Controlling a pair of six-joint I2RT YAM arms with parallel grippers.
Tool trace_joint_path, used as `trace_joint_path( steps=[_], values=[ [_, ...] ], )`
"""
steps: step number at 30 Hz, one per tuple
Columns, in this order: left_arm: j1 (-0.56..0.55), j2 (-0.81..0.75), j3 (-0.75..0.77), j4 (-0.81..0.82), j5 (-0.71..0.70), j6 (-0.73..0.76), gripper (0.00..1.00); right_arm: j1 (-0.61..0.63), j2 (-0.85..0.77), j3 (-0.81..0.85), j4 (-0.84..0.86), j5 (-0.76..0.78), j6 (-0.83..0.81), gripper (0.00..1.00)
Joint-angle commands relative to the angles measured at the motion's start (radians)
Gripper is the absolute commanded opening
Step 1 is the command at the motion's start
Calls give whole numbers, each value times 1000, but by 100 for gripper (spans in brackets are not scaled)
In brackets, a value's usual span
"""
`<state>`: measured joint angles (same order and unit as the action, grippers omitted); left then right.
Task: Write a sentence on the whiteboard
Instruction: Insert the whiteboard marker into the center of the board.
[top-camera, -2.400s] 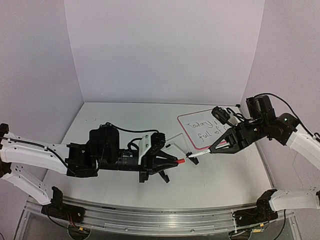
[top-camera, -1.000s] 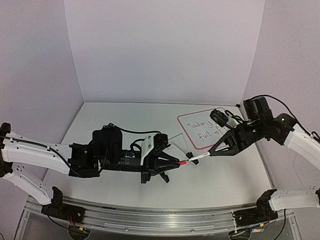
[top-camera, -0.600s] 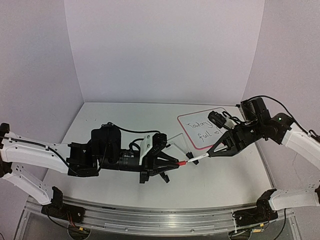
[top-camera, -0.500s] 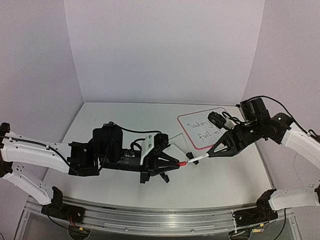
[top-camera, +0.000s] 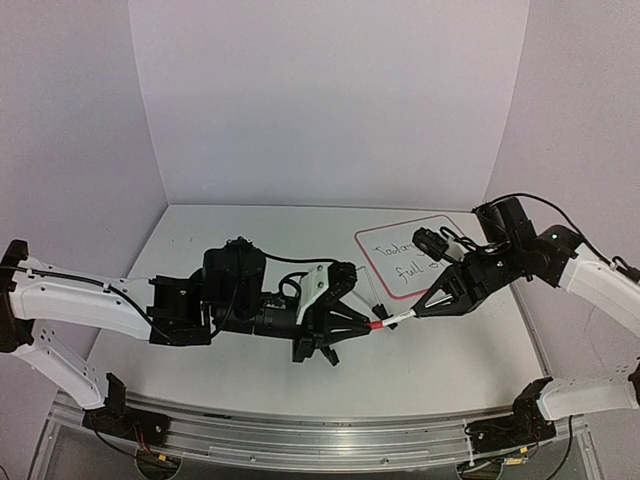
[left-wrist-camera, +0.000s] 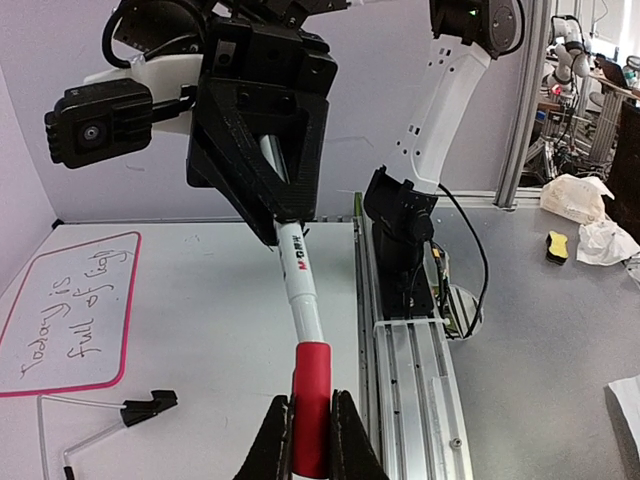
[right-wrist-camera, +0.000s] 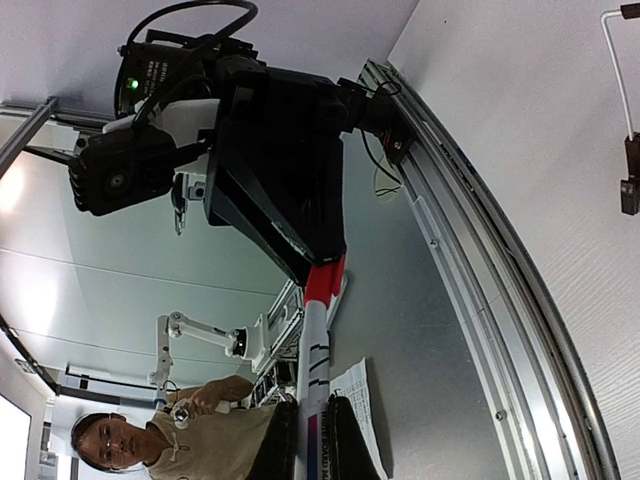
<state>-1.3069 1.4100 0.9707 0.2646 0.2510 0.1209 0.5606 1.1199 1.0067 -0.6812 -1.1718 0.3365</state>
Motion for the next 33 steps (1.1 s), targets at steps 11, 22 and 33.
trace_joint_path(
  steps=[11, 22, 33],
  values=[
    [-1, 127, 161, 139, 11, -91, 0, 165, 178, 99, -187, 166, -259, 0],
    [-1, 118, 55, 571, 72, -72, 0, 205, 149, 53, 167, 174, -14, 0],
    [-1, 194, 275, 508, 189, 100, 0, 289, 290, 44, 163, 202, -41, 0]
  ],
)
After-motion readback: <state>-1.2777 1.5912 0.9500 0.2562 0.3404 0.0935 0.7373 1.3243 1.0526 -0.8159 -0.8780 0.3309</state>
